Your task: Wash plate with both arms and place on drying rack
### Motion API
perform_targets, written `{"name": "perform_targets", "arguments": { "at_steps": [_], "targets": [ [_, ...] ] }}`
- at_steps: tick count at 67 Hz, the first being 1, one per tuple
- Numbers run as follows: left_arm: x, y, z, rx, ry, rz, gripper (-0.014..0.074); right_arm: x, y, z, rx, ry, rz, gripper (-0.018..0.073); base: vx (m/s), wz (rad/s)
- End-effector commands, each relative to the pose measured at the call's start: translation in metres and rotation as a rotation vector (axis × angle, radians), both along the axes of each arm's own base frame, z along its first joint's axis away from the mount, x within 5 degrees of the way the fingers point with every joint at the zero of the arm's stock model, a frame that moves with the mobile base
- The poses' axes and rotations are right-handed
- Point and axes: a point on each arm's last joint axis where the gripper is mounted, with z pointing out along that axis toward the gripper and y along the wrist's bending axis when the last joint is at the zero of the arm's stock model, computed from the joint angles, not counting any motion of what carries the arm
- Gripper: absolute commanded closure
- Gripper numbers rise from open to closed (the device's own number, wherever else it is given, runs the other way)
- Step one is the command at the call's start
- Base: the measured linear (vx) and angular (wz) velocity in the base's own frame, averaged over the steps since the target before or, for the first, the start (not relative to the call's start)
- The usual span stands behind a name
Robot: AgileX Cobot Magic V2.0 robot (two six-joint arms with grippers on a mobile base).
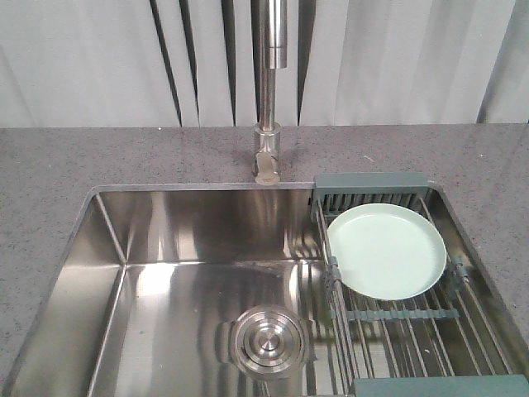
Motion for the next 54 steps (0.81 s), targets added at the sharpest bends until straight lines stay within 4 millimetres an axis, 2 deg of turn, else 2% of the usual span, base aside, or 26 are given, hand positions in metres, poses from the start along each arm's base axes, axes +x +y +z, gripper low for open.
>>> {"name": "perform_targets", "arguments": {
  "at_steps": [1,12,23,32,39,49,54],
  "targets": [
    [0.011,0.001,0.035,-0.054,-0.107,0.032,0.0603,0.003,0.0,0.013,0.014,-0.074,-0.01,0.0564,0.0,0.0],
    [0.049,-0.008,0.063,-0.148,-0.035,-0.01,0.0603,0.003,0.0,0.013,0.014,-0.074,-0.01,0.0564,0.0,0.0],
    [0.104,-0.024,0.071,-0.208,0.11,-0.125,0.0603,0.003,0.0,0.013,0.014,-0.074,-0.01,0.0564,0.0,0.0],
    [0.147,-0.042,0.064,-0.293,0.228,-0.292,0.0603,0.003,0.0,0.013,0.014,-0.074,-0.01,0.0564,0.0,0.0],
    [0.176,-0.054,0.055,-0.383,0.251,-0.4,0.0603,0.003,0.0,0.013,0.014,-0.074,-0.01,0.0564,0.0,0.0],
    [0.204,-0.065,0.033,-0.542,0.314,-0.498,0.0603,0.003,0.0,0.013,0.014,-0.074,-0.01,0.0564,0.0,0.0],
    [0.214,-0.078,0.017,-0.589,0.38,-0.546,0.0603,0.003,0.0,0.013,0.014,-0.074,-0.01,0.0564,0.0,0.0]
  ]
}}
